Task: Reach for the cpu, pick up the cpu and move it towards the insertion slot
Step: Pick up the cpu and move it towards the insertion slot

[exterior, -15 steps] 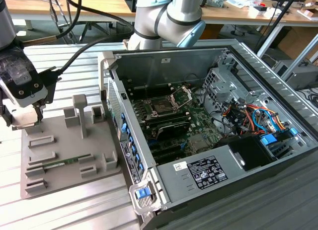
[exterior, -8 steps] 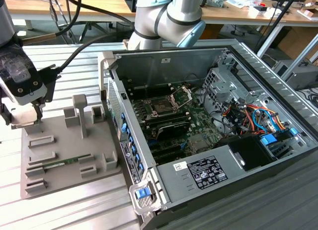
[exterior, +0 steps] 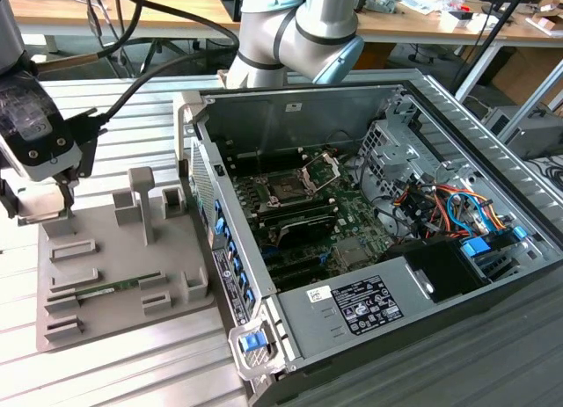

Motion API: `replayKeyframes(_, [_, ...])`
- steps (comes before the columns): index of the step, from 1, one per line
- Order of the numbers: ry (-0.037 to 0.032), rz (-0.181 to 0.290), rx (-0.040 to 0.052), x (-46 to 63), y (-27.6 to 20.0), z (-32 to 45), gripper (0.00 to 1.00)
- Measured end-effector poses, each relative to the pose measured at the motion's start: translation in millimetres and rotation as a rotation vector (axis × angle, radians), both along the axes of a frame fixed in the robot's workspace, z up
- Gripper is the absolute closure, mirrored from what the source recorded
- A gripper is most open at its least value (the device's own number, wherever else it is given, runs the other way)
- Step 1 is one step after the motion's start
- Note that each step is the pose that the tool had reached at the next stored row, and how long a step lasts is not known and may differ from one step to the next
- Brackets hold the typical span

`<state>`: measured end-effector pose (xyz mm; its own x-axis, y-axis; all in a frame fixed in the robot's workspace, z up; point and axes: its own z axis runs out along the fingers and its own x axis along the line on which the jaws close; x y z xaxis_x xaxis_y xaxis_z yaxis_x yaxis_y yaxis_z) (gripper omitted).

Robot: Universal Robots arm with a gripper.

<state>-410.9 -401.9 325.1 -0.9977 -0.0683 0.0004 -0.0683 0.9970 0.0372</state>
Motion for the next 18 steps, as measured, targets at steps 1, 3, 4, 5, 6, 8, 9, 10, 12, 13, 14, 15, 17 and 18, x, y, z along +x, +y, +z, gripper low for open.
replayKeyframes(1, [0.0001, 0.000, 0.0000, 0.0, 0.0, 0.8, 0.45])
replayKeyframes(3, [0.0001, 0.000, 0.0000, 0.0, 0.0, 2.5, 0.45])
replayKeyframes(4, [0.0001, 0.000, -0.0001, 0.0, 0.0, 3.5, 0.45])
replayKeyframes(5, [0.0001, 0.000, -0.0001, 0.0, 0.0, 4.3, 0.45])
replayKeyframes(6, [0.0001, 0.000, 0.0000, 0.0, 0.0, 4.8, 0.45])
replayKeyframes(8, [0.0001, 0.000, -0.0001, 0.0, 0.0, 6.2, 0.45])
replayKeyframes(9, [0.0001, 0.000, 0.0000, 0.0, 0.0, 6.7, 0.45])
replayKeyframes(10, [0.0001, 0.000, -0.0001, 0.0, 0.0, 7.6, 0.45])
replayKeyframes(12, [0.0001, 0.000, 0.0000, 0.0, 0.0, 8.9, 0.45])
replayKeyframes(13, [0.0001, 0.000, 0.0000, 0.0, 0.0, 9.5, 0.45])
replayKeyframes(14, [0.0001, 0.000, 0.0000, 0.0, 0.0, 10.0, 0.45])
replayKeyframes(15, [0.0001, 0.000, -0.0001, 0.0, 0.0, 11.1, 0.45])
replayKeyframes(17, [0.0001, 0.000, -0.0001, 0.0, 0.0, 12.3, 0.45])
replayKeyframes(18, [0.0001, 0.000, -0.0001, 0.0, 0.0, 13.3, 0.45])
